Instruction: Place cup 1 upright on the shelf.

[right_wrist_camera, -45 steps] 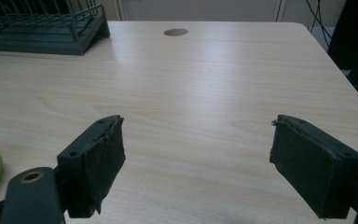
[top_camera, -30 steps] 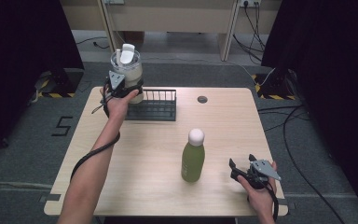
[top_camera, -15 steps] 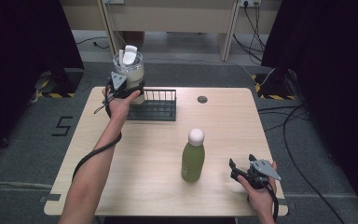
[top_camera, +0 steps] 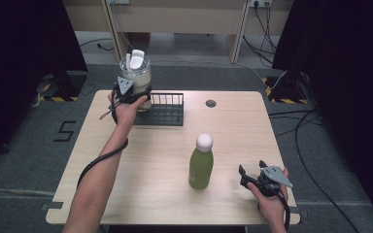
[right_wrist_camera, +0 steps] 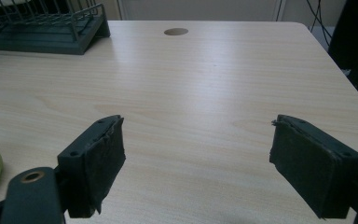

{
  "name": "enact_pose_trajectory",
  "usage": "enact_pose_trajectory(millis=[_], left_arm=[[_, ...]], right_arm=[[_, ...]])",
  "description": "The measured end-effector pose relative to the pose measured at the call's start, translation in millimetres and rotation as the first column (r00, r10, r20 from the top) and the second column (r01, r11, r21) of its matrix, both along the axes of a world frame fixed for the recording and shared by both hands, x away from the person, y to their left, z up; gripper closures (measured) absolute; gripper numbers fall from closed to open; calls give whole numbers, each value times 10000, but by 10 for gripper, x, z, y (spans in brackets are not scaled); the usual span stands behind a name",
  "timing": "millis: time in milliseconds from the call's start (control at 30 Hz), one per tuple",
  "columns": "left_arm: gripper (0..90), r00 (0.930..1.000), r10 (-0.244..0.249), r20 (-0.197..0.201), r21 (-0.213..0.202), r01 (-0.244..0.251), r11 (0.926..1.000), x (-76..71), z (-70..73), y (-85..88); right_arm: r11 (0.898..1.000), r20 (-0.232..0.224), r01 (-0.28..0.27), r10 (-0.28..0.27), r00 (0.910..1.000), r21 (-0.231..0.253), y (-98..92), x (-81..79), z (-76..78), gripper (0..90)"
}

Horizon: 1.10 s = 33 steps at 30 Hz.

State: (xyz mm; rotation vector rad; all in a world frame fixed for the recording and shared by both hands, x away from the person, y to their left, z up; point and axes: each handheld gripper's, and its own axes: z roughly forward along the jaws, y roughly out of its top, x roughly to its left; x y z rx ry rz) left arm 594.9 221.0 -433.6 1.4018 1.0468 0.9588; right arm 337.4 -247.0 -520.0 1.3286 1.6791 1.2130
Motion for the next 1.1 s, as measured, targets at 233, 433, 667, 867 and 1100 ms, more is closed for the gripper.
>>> enact_pose_trajectory(millis=[233, 433, 667, 867, 1100], left_arm=[[92, 9999, 1, -155, -13, -1, 10000, 17, -61, -7], [92, 9998, -24, -193, -49, 23, 10000, 28, -76, -16], [91, 9996, -28, -282, -75, 26, 10000, 39, -112, -25], [91, 9993, -41, -358, -78, 38, 10000, 48, -152, -22], [91, 9995, -34, -324, -149, 29, 9999, 53, -162, -19]], right_arm=[[10000, -10, -3, 3, 10000, -5, 1, -1, 0, 174], [10000, -11, -4, 4, 10000, -4, 1, 0, 0, 175], [10000, -10, -13, 13, 10000, -21, 2, -1, 0, 175], [10000, -14, -2, 2, 10000, -24, 3, 0, 0, 175], [10000, -7, -16, 16, 10000, -51, 6, -1, 0, 175]])
